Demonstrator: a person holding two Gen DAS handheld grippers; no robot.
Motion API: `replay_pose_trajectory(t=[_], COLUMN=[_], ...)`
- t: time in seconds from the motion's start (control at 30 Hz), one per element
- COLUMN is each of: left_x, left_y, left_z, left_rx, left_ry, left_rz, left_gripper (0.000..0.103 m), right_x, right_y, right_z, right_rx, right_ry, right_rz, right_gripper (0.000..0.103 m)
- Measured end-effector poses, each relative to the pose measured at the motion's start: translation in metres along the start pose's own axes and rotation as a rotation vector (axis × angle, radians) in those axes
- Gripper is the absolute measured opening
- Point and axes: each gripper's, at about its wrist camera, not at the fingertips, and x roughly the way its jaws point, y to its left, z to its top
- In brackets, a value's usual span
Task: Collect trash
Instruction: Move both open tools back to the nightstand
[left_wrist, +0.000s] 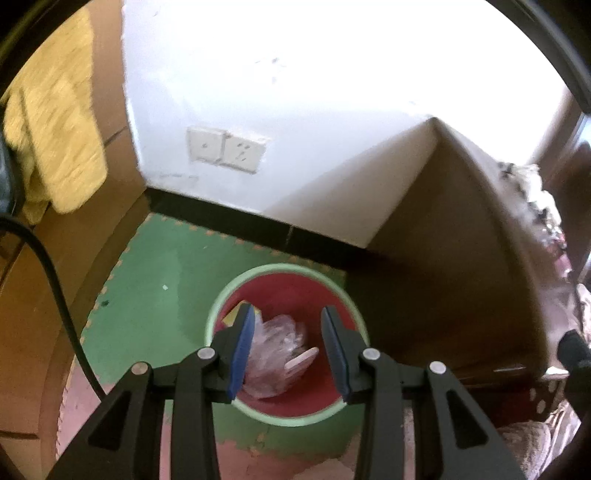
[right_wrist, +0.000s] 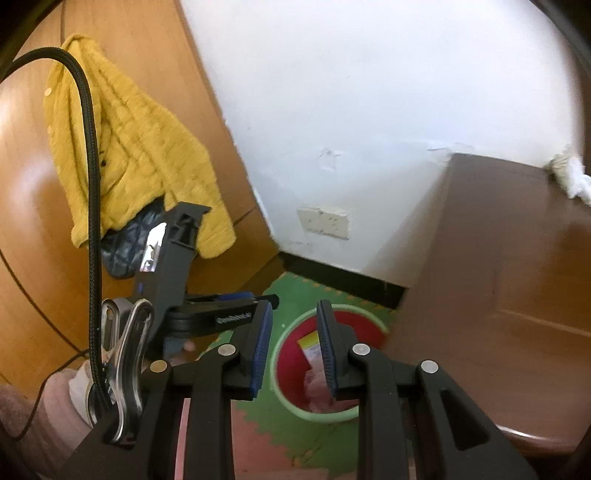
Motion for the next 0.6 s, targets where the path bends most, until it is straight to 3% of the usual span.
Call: replay_pose_trajectory(t=[0.6], left_x=[-0.016], left_y=[-0.118], left_z=[0.045], left_rx=[0.181], left_ry=[-0.025], left_rz=[-0.159], left_gripper=[0.039], right_x=[-0.067], right_y=[-0.078], right_z=[0.011], right_rx=[0.074], right_ry=[-0.115], right_rz=[-0.202], right_gripper=[0.026])
